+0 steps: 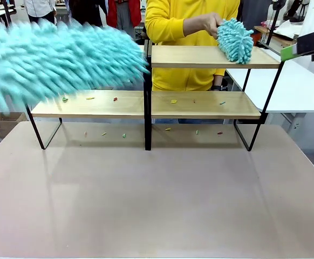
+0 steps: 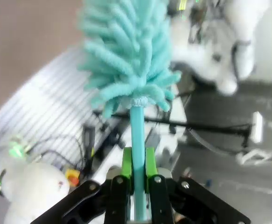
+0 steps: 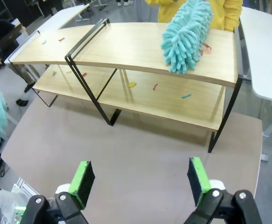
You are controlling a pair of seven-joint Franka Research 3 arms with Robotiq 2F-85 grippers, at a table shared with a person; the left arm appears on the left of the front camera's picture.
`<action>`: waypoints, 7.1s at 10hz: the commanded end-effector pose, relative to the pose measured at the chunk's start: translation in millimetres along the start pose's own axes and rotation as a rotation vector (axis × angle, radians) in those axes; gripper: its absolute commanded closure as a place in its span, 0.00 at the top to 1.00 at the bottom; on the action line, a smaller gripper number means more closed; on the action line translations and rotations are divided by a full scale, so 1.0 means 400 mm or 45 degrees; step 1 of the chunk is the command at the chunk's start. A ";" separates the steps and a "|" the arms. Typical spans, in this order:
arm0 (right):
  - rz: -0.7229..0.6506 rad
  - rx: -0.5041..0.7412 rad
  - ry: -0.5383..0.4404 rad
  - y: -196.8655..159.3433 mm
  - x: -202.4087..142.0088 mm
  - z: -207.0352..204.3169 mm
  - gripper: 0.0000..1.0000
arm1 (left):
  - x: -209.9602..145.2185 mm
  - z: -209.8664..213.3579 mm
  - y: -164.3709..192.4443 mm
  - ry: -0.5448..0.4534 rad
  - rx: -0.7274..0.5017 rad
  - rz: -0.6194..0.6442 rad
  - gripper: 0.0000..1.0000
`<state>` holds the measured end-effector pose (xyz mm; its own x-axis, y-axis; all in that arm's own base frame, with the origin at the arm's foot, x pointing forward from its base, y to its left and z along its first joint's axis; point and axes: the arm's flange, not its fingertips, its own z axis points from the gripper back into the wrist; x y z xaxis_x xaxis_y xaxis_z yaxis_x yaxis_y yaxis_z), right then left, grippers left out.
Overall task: Clean the shelves.
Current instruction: Clean a randomly selected level of the Shelf with the Duster.
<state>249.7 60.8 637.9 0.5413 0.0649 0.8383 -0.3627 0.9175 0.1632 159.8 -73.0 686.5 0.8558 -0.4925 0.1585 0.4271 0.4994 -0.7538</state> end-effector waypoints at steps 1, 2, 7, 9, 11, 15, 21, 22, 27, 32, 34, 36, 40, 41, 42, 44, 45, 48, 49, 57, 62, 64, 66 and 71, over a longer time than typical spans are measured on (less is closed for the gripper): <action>-0.004 0.001 -0.003 -0.002 0.002 0.000 1.00 | 0.079 -0.133 0.002 0.271 0.222 -0.159 0.13; -0.004 0.001 -0.003 -0.002 0.002 0.000 1.00 | 0.117 -0.270 0.005 0.363 0.295 -0.138 0.13; -0.004 0.001 -0.003 -0.002 0.002 0.000 1.00 | 0.102 -0.317 -0.023 0.395 0.249 -0.076 0.13; -0.004 0.001 -0.003 -0.002 0.002 0.000 1.00 | 0.148 -0.395 -0.010 0.184 0.296 0.045 0.13; -0.004 0.001 -0.003 -0.002 0.002 0.000 1.00 | 0.240 -0.461 -0.039 0.028 0.313 0.176 0.13; -0.004 0.001 -0.003 -0.002 0.002 0.000 1.00 | 0.381 -0.565 -0.092 -0.416 0.462 0.410 0.13; -0.004 0.001 -0.003 -0.002 0.002 0.000 1.00 | 0.454 -0.659 -0.107 -0.511 0.609 0.315 0.13; -0.004 0.001 -0.003 -0.002 0.002 0.000 1.00 | 0.454 -0.659 -0.107 -0.511 0.609 0.315 0.13; -0.004 0.001 -0.003 -0.002 0.002 0.000 1.00 | 0.576 -0.738 -0.064 -0.685 0.771 0.222 0.13; -0.004 0.001 -0.003 -0.002 0.002 0.000 1.00 | 0.711 -0.803 -0.005 -0.767 0.980 0.369 0.13; -0.004 0.001 -0.003 -0.002 0.002 0.000 1.00 | 0.763 -0.810 0.021 -0.771 1.024 0.418 0.13; -0.004 0.001 -0.003 -0.002 0.002 0.000 1.00 | 0.813 -0.834 0.059 -0.695 1.037 0.502 0.13; -0.004 0.001 -0.003 -0.002 0.002 0.000 1.00 | 0.909 -0.830 0.093 -0.755 1.021 0.526 0.13; -0.004 0.001 -0.003 -0.002 0.002 0.000 1.00 | 0.925 -0.828 0.094 -0.716 0.970 0.483 0.13; -0.004 0.001 -0.003 -0.002 0.002 0.000 1.00 | 0.941 -0.833 0.098 -0.664 0.952 0.446 0.13; -0.004 0.001 -0.003 -0.002 0.002 0.000 1.00 | 0.964 -0.845 0.099 -0.504 0.884 0.350 0.13; -0.004 0.001 -0.003 -0.002 0.002 0.000 1.00 | 0.975 -0.846 0.093 -0.495 0.824 0.297 0.13; -0.004 0.001 -0.003 -0.002 0.002 0.000 1.00 | 0.976 -0.857 0.080 -0.422 0.662 0.159 0.13; -0.004 0.001 -0.003 -0.002 0.002 0.000 1.00 | 0.982 -0.863 0.085 -0.390 0.668 0.130 0.13; -0.004 0.001 -0.003 -0.002 0.002 0.000 1.00 | 0.901 -0.835 0.053 0.108 0.520 -0.109 0.13; -0.004 0.001 -0.003 -0.002 0.002 0.000 1.00 | 0.684 -0.720 -0.009 0.216 0.594 -0.336 0.13; -0.004 0.001 -0.003 -0.002 0.002 0.000 1.00 | 0.658 -0.697 -0.019 0.200 0.528 -0.373 0.13; -0.004 0.001 -0.003 -0.002 0.002 0.000 1.00 | 0.581 -0.611 -0.007 0.208 0.549 -0.447 0.13; -0.004 0.001 -0.003 -0.002 0.002 0.000 1.00 | 0.180 -0.459 0.038 0.217 0.630 -0.916 0.13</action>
<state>249.7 60.6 637.8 0.5416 0.0643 0.8382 -0.3625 0.9175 0.1638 197.0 -246.8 578.0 0.4002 -0.8719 0.2821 0.9144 0.3597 -0.1857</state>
